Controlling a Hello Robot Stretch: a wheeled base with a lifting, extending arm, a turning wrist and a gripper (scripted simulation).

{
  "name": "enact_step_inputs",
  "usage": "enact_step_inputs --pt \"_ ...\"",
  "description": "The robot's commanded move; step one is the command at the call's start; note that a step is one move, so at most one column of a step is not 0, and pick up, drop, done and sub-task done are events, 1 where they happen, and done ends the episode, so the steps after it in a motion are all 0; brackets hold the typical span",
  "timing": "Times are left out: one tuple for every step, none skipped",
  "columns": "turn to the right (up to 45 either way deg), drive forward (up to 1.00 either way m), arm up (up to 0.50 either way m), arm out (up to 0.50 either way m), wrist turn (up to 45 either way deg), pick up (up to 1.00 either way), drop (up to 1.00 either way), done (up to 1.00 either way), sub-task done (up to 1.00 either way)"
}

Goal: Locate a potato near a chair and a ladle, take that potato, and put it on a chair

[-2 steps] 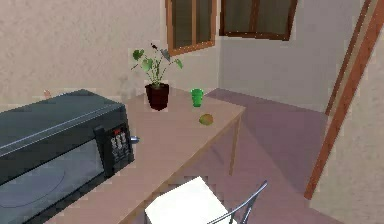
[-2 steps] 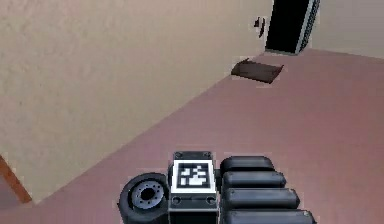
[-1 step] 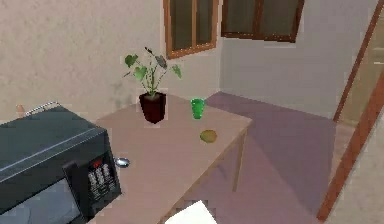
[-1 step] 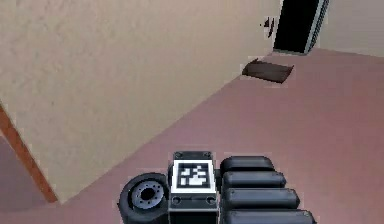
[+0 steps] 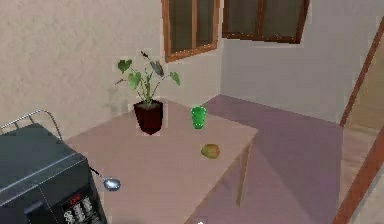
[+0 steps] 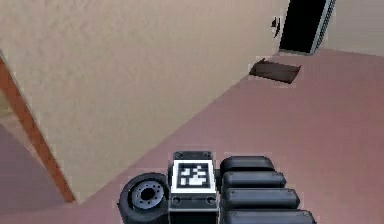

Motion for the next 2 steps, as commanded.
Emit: enact_step_inputs --pt "-39.0 0.00 0.00 0.00 0.0 0.00 0.00 0.00 0.00" --pt "0.0 0.00 0.00 0.12 0.0 0.00 0.00 0.00 0.00"
